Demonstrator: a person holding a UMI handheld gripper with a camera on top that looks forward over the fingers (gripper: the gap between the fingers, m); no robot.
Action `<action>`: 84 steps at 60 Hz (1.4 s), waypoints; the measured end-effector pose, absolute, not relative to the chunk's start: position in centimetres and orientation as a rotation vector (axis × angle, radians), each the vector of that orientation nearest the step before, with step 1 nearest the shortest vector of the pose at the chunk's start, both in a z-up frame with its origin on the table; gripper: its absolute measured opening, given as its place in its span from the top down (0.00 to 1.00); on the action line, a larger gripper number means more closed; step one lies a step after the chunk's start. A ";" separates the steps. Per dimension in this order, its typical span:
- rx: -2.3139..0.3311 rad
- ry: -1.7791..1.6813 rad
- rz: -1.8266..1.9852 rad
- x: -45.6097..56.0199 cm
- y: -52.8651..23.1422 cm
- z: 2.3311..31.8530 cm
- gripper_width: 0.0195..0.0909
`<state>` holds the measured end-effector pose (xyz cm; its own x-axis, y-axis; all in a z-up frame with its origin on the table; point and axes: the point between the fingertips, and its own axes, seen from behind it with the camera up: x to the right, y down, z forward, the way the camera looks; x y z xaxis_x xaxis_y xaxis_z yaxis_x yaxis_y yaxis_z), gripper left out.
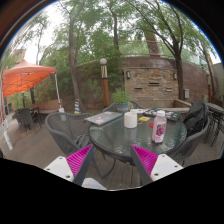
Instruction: Pour water
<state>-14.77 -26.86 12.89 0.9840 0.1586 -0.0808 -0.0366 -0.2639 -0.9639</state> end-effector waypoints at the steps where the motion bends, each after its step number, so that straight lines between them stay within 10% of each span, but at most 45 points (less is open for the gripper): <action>1: -1.827 -0.085 0.186 -14.7 -26.8 12.9 0.10; 59: -1.709 0.052 -0.109 6.2 -1.8 8.4 0.11; 61: -1.699 0.050 -0.109 6.0 -1.2 8.4 0.21; 63: -1.706 0.048 -0.115 6.3 -0.6 8.0 0.57; 84: -1.628 -0.027 -0.275 5.7 -1.8 9.9 0.69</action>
